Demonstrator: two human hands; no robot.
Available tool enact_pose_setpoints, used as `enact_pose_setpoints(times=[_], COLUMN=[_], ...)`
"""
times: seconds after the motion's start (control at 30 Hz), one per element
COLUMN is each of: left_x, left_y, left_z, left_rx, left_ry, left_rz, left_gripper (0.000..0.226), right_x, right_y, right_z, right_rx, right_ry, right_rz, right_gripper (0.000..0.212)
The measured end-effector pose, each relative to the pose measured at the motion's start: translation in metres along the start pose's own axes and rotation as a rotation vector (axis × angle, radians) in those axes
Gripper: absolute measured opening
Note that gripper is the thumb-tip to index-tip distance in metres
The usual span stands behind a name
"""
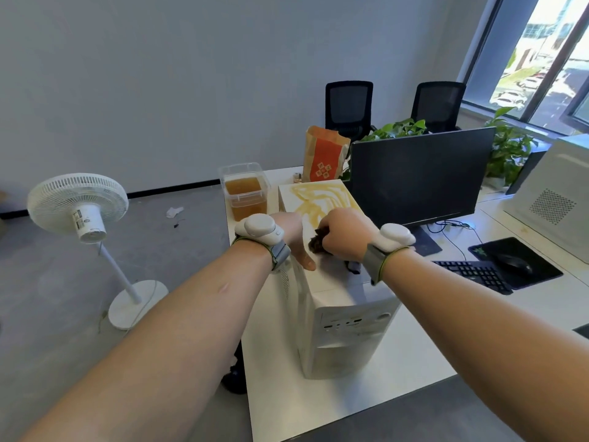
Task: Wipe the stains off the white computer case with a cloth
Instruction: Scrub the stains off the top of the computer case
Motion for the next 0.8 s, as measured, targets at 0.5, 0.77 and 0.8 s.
enact_pose_setpoints(times=[0.5,0.77,0.8], left_x=[0.002,0.006,0.008], left_y=[0.007,0.002,0.001], left_z=[0.005,0.006,0.003], left_rx=[0.105,0.006,-0.010], left_ry=[-0.089,-0.024,-0.024], left_rz=[-0.030,-0.078,-0.073], left_gripper=[0.061,0.038,0.037], right_x=[0.011,0.022,0.024], right_y=[-0.001,-0.018,-0.020], right_z=[-0.012,-0.022,-0.026], right_rx=[0.123,-0.020,0.007], right_ry=[-0.080,0.038,0.074], right_rz=[0.082,0.085,0.079], right_gripper=[0.030,0.023,0.026])
Point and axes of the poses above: each hand's wrist, its own y-axis away from the middle knuckle, its own z-axis out of the back of the hand, x = y × z, the point moved 2 cm from there along -y, towards the middle knuckle, and after that the axes turned 15 degrees about x, right-handed, at the moved point
